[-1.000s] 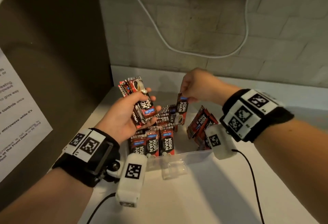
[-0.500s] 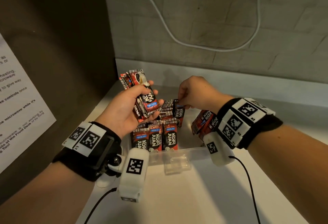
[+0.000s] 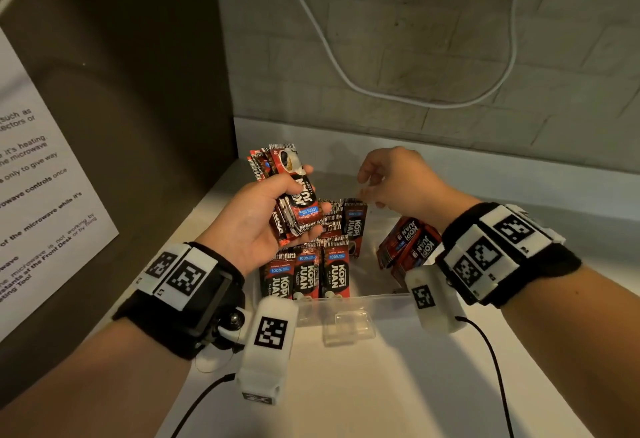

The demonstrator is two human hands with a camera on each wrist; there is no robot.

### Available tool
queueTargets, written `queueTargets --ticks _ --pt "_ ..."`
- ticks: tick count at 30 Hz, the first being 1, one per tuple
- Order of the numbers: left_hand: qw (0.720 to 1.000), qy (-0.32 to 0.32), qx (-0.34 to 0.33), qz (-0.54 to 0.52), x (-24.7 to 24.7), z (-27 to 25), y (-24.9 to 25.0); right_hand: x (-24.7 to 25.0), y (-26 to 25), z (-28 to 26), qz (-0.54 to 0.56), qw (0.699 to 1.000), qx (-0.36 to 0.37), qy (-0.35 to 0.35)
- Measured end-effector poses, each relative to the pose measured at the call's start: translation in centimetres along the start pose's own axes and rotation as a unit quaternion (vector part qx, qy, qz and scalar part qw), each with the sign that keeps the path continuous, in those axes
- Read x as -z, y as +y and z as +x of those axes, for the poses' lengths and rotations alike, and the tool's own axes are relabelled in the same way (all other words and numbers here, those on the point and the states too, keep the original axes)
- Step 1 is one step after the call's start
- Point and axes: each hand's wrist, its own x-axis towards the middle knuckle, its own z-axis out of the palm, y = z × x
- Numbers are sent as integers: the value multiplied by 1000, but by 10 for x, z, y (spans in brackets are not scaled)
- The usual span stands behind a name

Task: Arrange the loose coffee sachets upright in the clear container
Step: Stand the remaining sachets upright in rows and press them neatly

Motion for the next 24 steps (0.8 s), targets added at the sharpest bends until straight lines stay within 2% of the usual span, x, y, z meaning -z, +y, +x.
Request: queueTargets --ticks 3,5,7,9,15,19,22,24 --pt "999 -4 5 35 -3 -3 -4 6 -6 -14 163 986 -28 24" --pt "998 -10 5 58 -7 -5 -8 8 -14 -25 292 956 -42 5" --pt "997 -19 -1 75 -12 -6 -11 8 -20 -35 356 933 -40 -25" --pt "996 -23 -9 88 -16 -6 -13 4 -24 -42 370 928 -29 -43" --pt "996 -14 -24 88 -21 -10 -6 -3 -26 -49 394 917 -54 -20" --pt "997 -3 -38 62 -21 -12 -2 -8 -31 -53 340 937 -59 -58" --pt "998 5 -36 52 -20 -13 1 -9 -32 -52 366 928 -68 -11" --pt "998 17 -38 49 -17 -13 6 -4 -31 -49 434 894 -98 47"
